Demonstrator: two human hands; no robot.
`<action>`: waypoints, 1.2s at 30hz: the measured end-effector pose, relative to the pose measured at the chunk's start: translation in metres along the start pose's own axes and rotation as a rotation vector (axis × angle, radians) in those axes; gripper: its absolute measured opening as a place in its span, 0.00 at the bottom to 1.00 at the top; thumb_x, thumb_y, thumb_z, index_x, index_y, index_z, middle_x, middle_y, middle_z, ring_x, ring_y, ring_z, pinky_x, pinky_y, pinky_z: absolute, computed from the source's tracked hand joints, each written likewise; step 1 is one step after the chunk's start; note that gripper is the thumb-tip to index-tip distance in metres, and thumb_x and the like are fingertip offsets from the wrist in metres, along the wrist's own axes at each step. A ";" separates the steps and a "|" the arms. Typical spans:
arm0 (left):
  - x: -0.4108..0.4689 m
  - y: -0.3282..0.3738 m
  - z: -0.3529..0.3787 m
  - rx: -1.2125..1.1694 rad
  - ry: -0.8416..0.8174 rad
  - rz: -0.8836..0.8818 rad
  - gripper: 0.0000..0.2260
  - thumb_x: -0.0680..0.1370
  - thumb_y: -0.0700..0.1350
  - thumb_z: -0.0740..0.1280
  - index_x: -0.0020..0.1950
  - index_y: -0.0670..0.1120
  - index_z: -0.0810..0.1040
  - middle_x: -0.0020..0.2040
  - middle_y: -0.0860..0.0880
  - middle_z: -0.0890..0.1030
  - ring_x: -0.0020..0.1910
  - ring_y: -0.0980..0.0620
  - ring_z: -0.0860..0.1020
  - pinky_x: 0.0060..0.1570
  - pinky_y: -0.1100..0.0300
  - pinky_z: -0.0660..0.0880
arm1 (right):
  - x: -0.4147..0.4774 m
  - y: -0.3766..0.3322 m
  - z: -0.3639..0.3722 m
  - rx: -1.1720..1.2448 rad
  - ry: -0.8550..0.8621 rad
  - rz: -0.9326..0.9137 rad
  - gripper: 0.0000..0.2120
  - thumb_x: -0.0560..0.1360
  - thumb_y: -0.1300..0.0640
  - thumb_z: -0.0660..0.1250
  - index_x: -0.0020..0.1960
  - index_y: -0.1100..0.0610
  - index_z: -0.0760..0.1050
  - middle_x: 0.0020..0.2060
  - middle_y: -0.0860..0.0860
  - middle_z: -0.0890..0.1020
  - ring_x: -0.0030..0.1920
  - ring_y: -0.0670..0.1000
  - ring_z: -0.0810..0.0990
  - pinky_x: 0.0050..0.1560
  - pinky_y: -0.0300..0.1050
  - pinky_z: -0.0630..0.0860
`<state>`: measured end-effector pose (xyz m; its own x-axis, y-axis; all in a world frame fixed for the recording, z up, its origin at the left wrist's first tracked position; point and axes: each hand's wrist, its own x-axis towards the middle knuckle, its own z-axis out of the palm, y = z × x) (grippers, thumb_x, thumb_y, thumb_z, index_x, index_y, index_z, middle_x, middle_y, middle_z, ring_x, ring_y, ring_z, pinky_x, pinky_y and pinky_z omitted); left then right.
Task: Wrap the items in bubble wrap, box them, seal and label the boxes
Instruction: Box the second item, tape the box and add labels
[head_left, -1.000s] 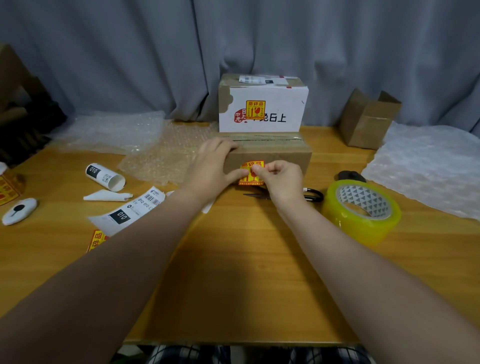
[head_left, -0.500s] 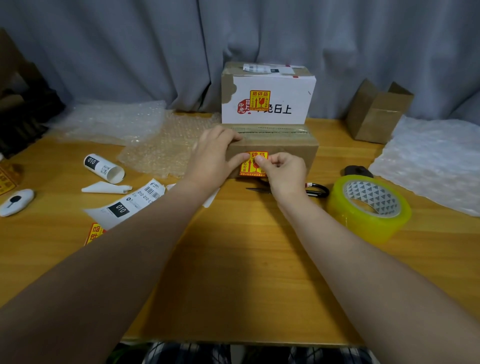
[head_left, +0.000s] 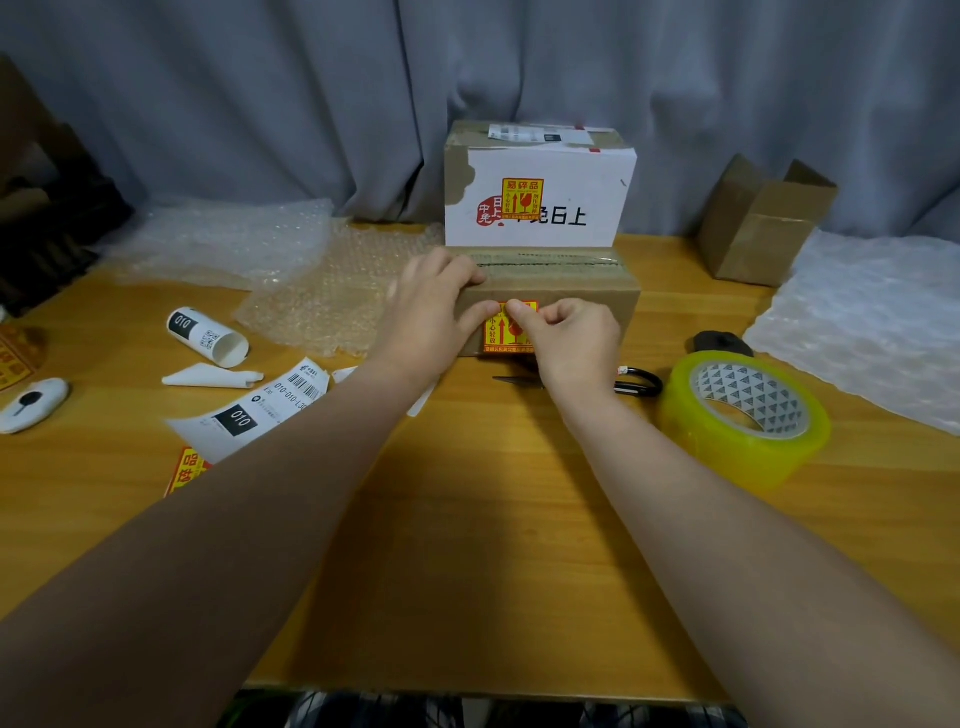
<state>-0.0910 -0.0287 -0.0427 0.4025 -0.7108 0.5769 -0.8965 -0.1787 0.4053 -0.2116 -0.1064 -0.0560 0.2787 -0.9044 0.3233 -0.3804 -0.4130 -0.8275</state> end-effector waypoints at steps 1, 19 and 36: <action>0.000 0.000 0.000 0.003 -0.001 0.003 0.14 0.76 0.53 0.67 0.57 0.47 0.77 0.55 0.49 0.74 0.59 0.48 0.68 0.60 0.52 0.65 | 0.001 -0.001 -0.001 -0.062 0.007 -0.023 0.17 0.71 0.39 0.70 0.32 0.51 0.77 0.30 0.44 0.79 0.37 0.49 0.79 0.52 0.55 0.76; 0.009 -0.013 0.000 0.194 -0.027 0.204 0.17 0.77 0.57 0.59 0.53 0.44 0.76 0.52 0.45 0.74 0.54 0.43 0.69 0.53 0.49 0.63 | 0.040 -0.001 -0.029 -0.669 -0.264 -0.601 0.26 0.76 0.42 0.63 0.73 0.43 0.65 0.70 0.51 0.69 0.71 0.54 0.64 0.69 0.51 0.58; 0.012 -0.001 0.013 0.550 0.089 0.255 0.19 0.70 0.60 0.66 0.44 0.44 0.72 0.42 0.45 0.76 0.40 0.43 0.74 0.37 0.52 0.70 | 0.041 -0.002 -0.018 -0.853 -0.245 -0.566 0.36 0.74 0.34 0.60 0.75 0.52 0.60 0.73 0.55 0.66 0.74 0.55 0.61 0.74 0.50 0.53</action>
<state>-0.0876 -0.0459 -0.0459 0.1551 -0.7218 0.6745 -0.9213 -0.3522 -0.1651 -0.2156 -0.1442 -0.0324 0.7440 -0.5488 0.3812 -0.6073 -0.7933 0.0431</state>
